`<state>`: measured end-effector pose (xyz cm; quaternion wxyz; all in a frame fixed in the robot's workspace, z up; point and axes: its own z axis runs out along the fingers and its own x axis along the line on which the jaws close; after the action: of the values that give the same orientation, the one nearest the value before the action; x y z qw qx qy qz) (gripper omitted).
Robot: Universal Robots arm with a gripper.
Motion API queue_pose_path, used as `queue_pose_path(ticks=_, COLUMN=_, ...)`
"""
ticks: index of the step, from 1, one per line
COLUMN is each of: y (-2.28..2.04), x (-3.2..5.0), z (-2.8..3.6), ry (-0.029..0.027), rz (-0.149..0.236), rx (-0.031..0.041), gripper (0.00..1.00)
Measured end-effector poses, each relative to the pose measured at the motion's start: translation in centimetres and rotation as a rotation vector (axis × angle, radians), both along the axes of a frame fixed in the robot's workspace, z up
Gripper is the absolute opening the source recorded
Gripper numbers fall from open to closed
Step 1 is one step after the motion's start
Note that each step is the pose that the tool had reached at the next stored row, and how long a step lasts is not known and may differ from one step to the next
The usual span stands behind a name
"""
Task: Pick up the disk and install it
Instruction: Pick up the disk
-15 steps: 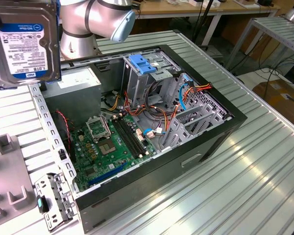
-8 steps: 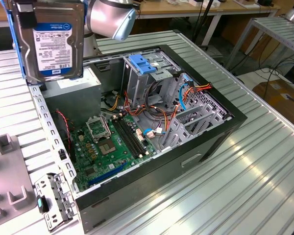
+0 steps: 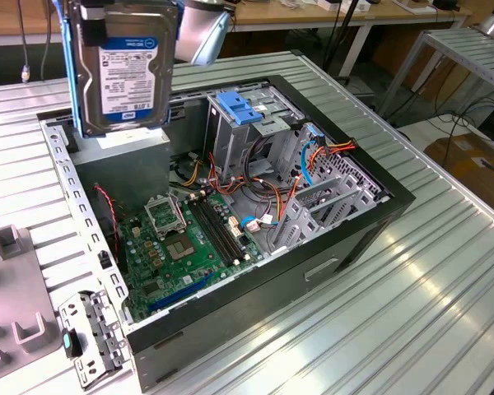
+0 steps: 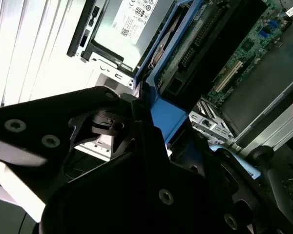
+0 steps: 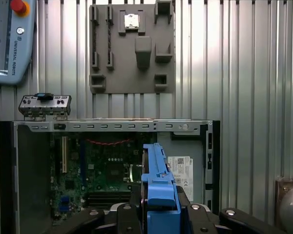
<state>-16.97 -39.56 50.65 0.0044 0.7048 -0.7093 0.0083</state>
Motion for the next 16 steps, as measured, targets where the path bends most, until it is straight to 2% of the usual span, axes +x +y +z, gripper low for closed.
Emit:
queue_pose_path(ticks=1, y=-0.02, x=0.40, z=0.00, ry=0.0000, rz=0.000, rx=0.0000, gripper=0.37)
queue_pose_path(ticks=3, y=-0.06, x=1.71, z=-0.01, ry=0.0001, rz=0.000, rx=0.0000, gripper=0.37)
queue_pose_path(ticks=16, y=-0.20, x=7.49, z=-0.05, ry=0.0001, rz=0.000, rx=0.0001, gripper=0.37)
